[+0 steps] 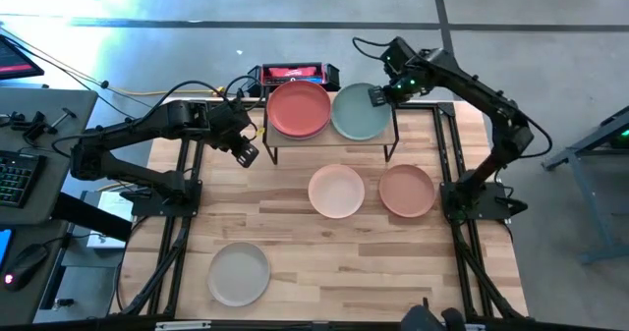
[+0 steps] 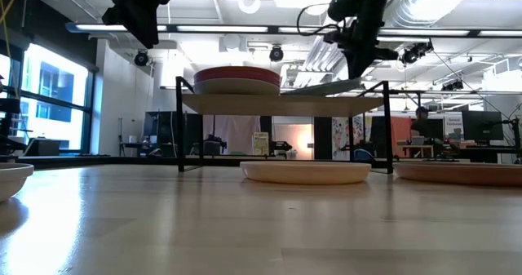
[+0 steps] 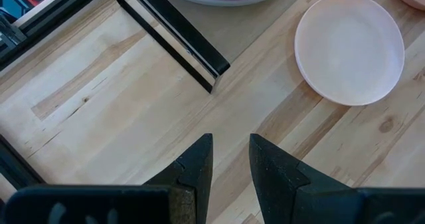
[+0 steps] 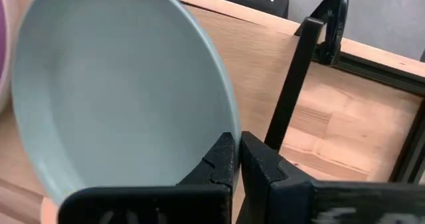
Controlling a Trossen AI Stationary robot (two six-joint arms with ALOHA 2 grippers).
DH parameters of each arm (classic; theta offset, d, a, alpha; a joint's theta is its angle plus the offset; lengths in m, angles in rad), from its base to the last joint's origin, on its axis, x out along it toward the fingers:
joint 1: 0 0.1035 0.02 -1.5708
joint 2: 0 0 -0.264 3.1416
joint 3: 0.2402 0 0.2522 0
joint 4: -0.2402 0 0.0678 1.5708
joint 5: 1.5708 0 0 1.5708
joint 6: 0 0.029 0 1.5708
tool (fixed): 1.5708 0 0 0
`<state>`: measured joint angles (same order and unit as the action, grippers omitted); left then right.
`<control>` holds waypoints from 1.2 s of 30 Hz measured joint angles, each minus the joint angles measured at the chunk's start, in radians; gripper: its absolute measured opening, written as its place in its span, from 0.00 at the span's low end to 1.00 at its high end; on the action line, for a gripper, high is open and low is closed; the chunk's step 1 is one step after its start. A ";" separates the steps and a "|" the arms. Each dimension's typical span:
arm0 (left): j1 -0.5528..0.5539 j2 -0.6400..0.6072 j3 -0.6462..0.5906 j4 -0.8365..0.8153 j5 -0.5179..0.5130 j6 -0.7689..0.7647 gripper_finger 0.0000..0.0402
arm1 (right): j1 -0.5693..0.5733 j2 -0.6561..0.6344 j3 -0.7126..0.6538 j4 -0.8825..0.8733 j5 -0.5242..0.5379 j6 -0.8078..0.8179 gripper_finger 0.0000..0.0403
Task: Place and stack plates onto a shelf
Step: Put the light blue plate on the shelf
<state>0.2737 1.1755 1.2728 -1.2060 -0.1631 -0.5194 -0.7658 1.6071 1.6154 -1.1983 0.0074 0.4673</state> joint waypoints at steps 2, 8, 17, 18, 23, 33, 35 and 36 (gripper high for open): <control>0.000 0.000 0.000 0.000 0.000 0.000 0.22 | 0.000 0.017 0.000 0.005 0.000 -0.014 0.00; 0.000 0.000 0.000 0.000 0.000 -0.001 0.22 | 0.000 0.056 0.000 0.043 0.046 -0.023 0.00; 0.000 0.000 0.000 0.000 0.000 -0.001 0.22 | 0.000 0.060 0.000 0.059 0.047 -0.043 0.00; 0.000 0.000 0.000 0.000 0.000 -0.001 0.22 | 0.000 0.061 0.000 0.060 0.047 -0.046 0.00; 0.000 0.000 0.000 0.000 0.000 -0.001 0.22 | 0.000 0.061 0.000 0.073 0.047 -0.046 0.00; 0.000 0.000 0.000 0.000 0.000 -0.001 0.22 | 0.000 0.061 0.000 0.069 0.039 -0.057 0.00; 0.000 0.000 0.000 0.000 0.000 0.000 0.22 | 0.000 0.061 0.000 0.064 0.033 -0.057 0.00; 0.000 0.000 0.000 0.000 0.000 0.000 0.22 | 0.000 0.061 0.000 0.062 0.027 -0.057 0.00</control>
<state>0.2737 1.1755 1.2728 -1.2063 -0.1631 -0.5198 -0.7658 1.6684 1.6154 -1.1362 0.0347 0.4099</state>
